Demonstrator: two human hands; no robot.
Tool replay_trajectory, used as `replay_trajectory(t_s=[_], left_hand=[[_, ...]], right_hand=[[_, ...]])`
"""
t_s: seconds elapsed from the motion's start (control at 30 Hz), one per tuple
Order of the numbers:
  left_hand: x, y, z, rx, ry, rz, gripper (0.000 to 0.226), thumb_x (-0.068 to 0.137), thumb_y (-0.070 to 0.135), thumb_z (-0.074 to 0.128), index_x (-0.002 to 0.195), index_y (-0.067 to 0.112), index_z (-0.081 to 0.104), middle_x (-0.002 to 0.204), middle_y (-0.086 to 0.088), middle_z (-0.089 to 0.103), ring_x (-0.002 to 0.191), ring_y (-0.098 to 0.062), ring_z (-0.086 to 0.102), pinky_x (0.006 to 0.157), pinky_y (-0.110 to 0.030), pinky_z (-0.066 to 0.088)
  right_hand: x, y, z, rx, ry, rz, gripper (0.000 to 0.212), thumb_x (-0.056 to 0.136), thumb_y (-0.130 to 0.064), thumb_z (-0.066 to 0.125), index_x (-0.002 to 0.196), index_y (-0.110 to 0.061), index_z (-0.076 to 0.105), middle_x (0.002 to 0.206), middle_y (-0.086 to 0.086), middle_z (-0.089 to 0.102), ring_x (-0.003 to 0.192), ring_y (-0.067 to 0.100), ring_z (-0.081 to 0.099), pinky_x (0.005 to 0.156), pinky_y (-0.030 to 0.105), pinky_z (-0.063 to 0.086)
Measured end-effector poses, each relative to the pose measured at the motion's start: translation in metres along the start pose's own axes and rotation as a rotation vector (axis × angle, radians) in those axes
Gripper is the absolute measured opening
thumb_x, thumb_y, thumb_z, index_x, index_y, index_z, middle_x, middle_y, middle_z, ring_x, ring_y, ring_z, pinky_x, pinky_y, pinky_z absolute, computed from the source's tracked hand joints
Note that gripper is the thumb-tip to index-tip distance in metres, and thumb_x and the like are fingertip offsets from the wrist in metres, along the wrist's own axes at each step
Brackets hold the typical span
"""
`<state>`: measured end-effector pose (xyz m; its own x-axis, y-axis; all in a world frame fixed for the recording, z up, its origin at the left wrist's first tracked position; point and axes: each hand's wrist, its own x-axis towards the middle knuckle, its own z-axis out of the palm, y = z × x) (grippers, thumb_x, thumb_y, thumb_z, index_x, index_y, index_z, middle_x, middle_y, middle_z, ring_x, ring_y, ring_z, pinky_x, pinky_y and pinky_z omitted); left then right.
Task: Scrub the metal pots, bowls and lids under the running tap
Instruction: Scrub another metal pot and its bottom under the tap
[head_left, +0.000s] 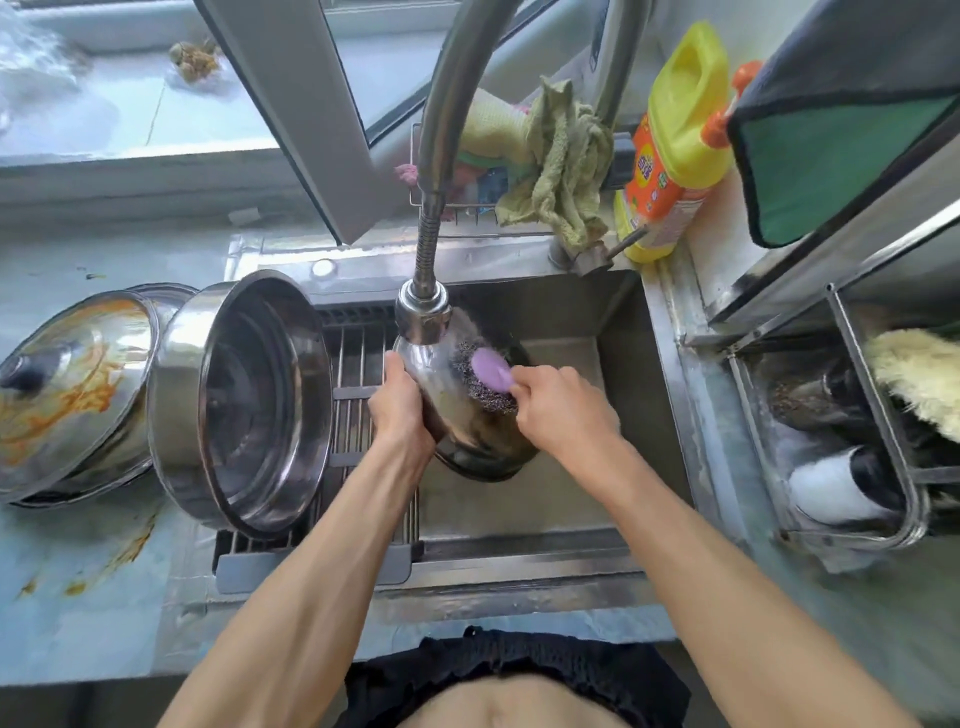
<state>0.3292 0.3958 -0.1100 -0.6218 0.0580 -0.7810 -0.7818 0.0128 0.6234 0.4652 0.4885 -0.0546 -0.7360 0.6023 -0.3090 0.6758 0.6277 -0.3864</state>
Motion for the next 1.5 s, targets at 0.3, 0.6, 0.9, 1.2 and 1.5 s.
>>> replay_trajectory(t_s=[0.3,0.6,0.9,1.2,1.5], left_hand=[[-0.007,-0.016,0.020,-0.130,-0.056,0.002,0.040,0.090,0.052,0.067,0.106,0.015,0.073,0.087,-0.001,0.079,0.083,-0.022,0.076,0.078,-0.037,0.062],[-0.006,-0.024,0.012,-0.195,-0.038,0.030,0.039,0.087,0.055,0.068,0.098,0.018,0.070,0.099,-0.004,0.079,0.091,-0.025,0.076,0.089,-0.046,0.061],[-0.004,-0.017,-0.002,-0.221,-0.090,0.009,0.045,0.090,0.057,0.065,0.115,0.020,0.071,0.101,-0.004,0.080,0.090,-0.025,0.077,0.080,-0.046,0.062],[-0.010,-0.010,-0.018,-0.176,-0.157,-0.040,0.082,0.063,0.068,0.068,0.131,0.023,0.069,0.115,-0.004,0.077,0.107,-0.030,0.073,0.098,-0.056,0.054],[0.001,0.001,-0.062,-0.225,-0.043,-0.035,0.055,0.090,0.069,0.058,0.121,0.026,0.073,0.112,-0.003,0.078,0.102,-0.028,0.074,0.087,-0.051,0.060]], right_hand=[[-0.024,0.033,-0.007,0.027,0.050,0.090,0.026,0.103,-0.031,0.039,0.113,-0.021,0.061,0.097,0.016,0.065,0.094,0.042,0.062,0.065,0.039,0.038],[-0.040,0.029,0.002,0.055,0.102,0.044,0.029,0.104,-0.030,0.037,0.118,-0.020,0.060,0.094,0.017,0.067,0.089,0.044,0.063,0.066,0.045,0.048],[-0.060,0.042,0.012,0.075,0.117,0.134,0.029,0.103,-0.028,0.041,0.125,-0.024,0.060,0.098,0.017,0.069,0.091,0.042,0.064,0.067,0.041,0.045],[-0.052,0.037,0.020,0.114,0.183,0.119,0.031,0.104,-0.031,0.038,0.123,-0.023,0.062,0.099,0.018,0.068,0.093,0.043,0.063,0.071,0.044,0.049],[-0.046,0.021,0.037,0.151,0.103,0.058,0.026,0.102,-0.029,0.040,0.114,-0.024,0.062,0.098,0.018,0.068,0.091,0.043,0.062,0.069,0.042,0.047]])
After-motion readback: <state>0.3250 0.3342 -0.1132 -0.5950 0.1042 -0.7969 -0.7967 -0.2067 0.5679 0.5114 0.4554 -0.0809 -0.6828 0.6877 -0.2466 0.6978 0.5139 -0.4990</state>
